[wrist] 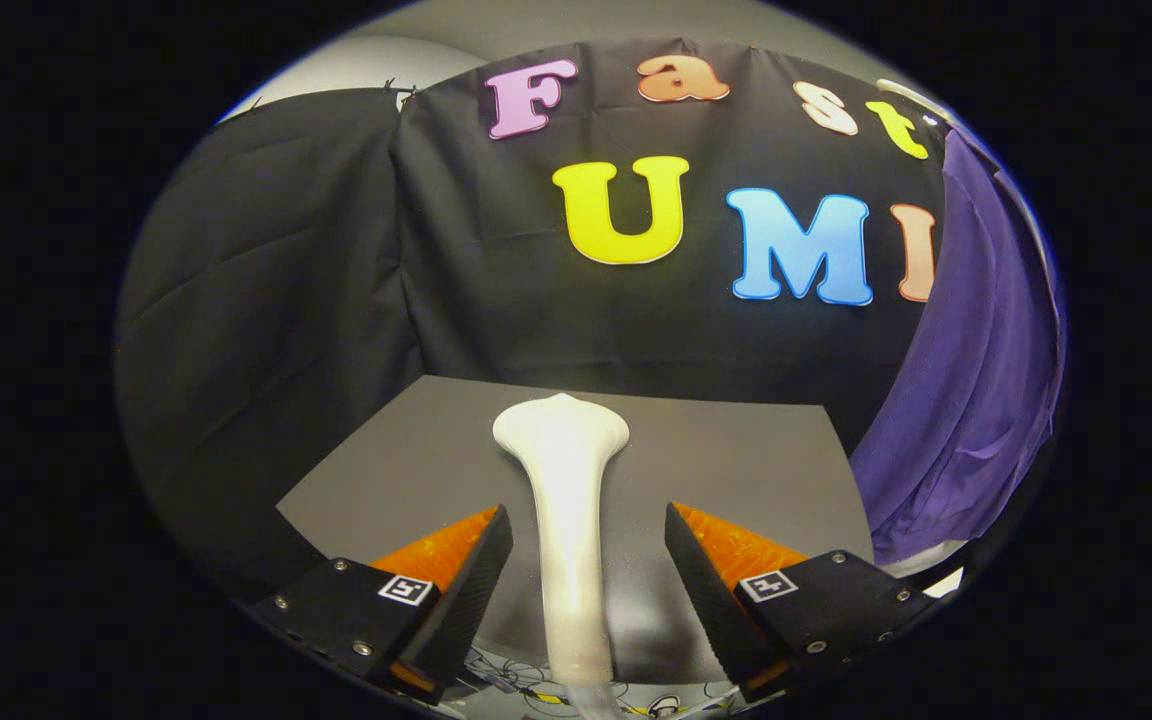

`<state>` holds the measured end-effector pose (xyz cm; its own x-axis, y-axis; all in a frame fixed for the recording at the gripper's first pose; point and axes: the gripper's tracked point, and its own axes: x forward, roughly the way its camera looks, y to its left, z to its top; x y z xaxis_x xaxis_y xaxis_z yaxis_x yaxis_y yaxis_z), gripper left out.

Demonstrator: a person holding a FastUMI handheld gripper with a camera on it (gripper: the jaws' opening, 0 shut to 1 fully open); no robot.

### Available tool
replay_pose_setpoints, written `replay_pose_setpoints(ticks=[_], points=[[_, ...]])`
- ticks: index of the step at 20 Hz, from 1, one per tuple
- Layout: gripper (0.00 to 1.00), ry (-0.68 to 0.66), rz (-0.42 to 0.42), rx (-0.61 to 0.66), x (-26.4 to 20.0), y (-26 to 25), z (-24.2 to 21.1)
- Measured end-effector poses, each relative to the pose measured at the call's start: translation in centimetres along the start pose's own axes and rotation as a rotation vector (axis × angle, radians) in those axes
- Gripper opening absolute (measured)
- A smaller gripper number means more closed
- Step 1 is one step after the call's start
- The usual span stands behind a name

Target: Iron the clothes twice with a garment steamer, once on the left side and once on the right side.

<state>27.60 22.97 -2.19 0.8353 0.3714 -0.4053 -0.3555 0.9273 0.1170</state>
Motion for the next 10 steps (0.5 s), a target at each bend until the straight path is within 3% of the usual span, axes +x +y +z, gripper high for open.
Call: replay_pose_setpoints(ticks=[6,10], points=[[0.87,0.065,0.046,0.012,3.7,1.3,-2.0],[0.68,0.092,0.0,-0.041,4.4,0.8,-2.7]])
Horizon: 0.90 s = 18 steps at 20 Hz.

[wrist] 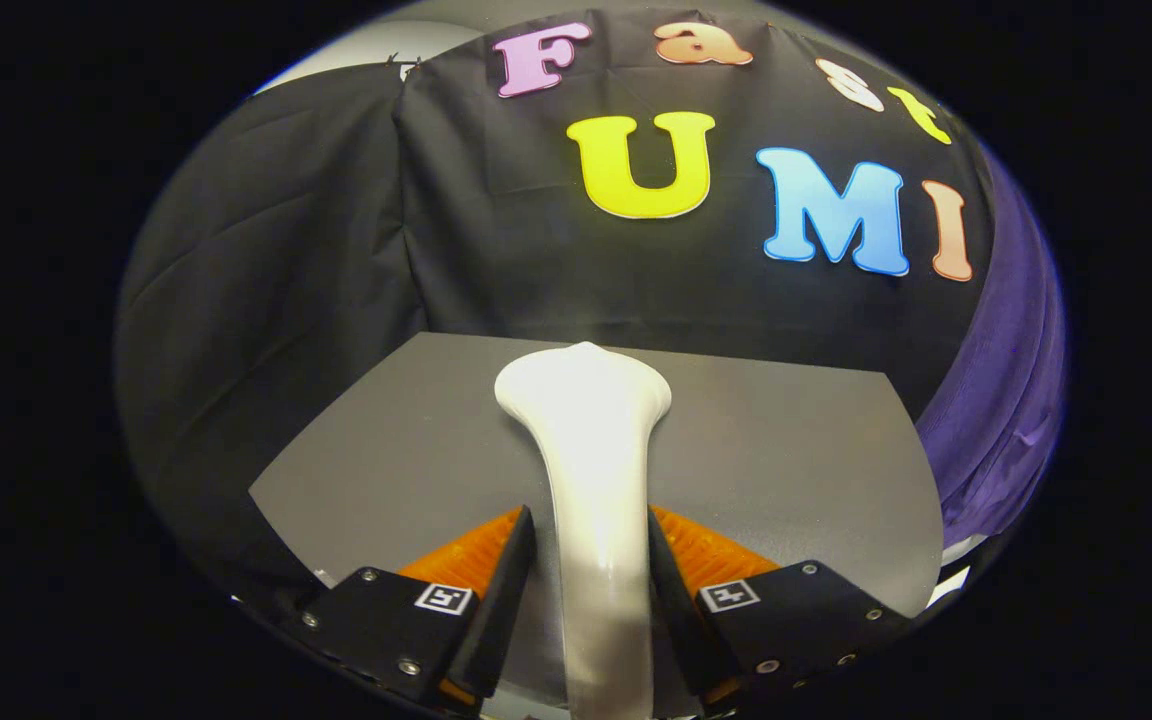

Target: Iron the clothes twice with a garment steamer, once on the left side and once on the right side.

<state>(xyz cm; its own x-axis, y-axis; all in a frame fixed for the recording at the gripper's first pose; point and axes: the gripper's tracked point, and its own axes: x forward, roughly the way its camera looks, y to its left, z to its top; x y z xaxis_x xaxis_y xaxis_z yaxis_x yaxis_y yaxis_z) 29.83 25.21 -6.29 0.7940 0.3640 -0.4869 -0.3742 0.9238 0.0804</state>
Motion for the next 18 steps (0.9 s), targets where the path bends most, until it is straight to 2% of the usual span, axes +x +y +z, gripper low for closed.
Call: replay_pose_setpoints(ticks=[3,5,9,15,18], points=[[0.46,0.004,-0.035,-0.001,0.1,-0.5,0.1],[0.44,0.018,-0.056,0.004,0.2,-0.7,0.1],[0.33,0.006,-0.122,0.072,0.0,-1.0,0.2],[0.29,-0.043,-0.185,-0.017,-0.6,-1.3,0.8],[0.29,-0.061,-0.178,-0.057,-2.6,-0.9,0.1]])
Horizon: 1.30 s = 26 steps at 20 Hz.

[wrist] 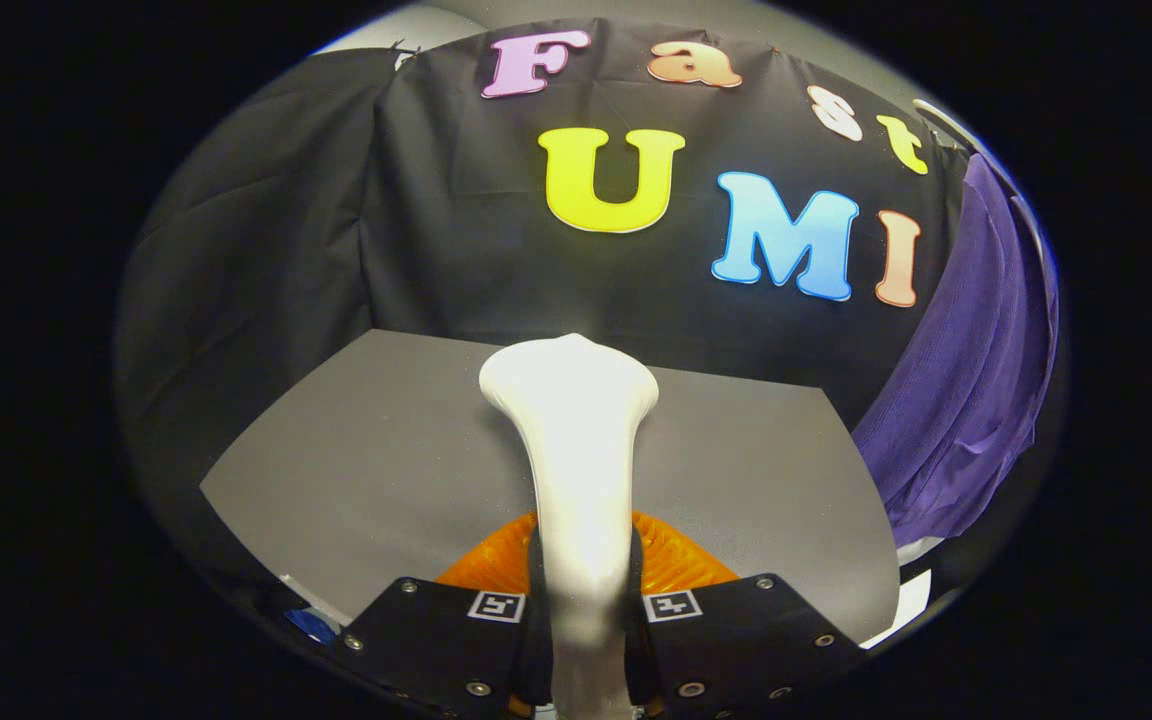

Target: Iron the clothes twice with a garment steamer, once on the left side and once on the right side.

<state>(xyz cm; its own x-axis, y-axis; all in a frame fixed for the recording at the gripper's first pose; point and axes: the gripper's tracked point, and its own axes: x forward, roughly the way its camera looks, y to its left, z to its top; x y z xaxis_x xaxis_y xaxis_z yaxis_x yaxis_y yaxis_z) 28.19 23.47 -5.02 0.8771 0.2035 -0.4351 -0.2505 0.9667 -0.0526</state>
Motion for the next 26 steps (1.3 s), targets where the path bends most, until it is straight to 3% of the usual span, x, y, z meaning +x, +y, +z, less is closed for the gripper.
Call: replay_pose_setpoints(ticks=[4,10,21,26], points=[[0.29,-0.086,-0.053,0.006,-5.4,-3.2,0.2],[0.28,-0.323,-0.2,-0.023,-12.7,-11.1,3.6],[0.28,-0.498,-0.375,0.074,-22.0,-23.5,7.0],[0.28,-0.541,-0.396,0.102,-25.0,-27.5,6.8]])
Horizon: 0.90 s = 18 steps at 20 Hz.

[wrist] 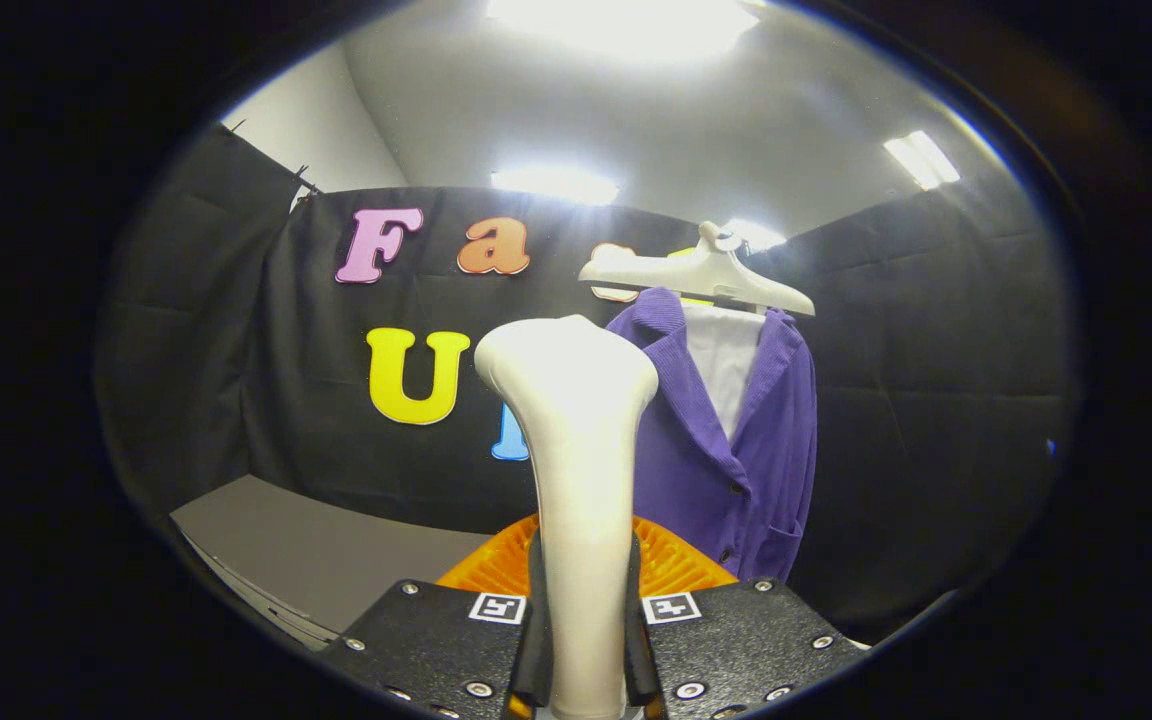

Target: Iron the clothes twice with a garment steamer, once on the left side and once on the right side.

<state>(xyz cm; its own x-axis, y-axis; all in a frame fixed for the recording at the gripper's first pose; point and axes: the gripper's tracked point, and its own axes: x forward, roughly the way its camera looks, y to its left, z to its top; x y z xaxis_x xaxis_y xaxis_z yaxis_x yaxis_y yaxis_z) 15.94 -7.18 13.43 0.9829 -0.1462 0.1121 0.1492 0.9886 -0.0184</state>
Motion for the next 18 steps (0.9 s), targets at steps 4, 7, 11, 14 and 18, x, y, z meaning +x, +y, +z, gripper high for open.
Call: replay_pose_setpoints(ticks=[4,7,11,14,18], points=[[0.28,-0.017,0.002,0.015,-0.6,-3.1,0.3],[0.28,-0.035,0.017,0.021,-1.2,-4.5,1.0],[0.28,-0.069,0.02,0.025,-0.7,-5.8,2.5],[0.28,-0.088,-0.007,0.009,0.9,-6.6,3.4],[0.28,-0.091,-0.049,0.028,4.0,-7.0,3.2]])
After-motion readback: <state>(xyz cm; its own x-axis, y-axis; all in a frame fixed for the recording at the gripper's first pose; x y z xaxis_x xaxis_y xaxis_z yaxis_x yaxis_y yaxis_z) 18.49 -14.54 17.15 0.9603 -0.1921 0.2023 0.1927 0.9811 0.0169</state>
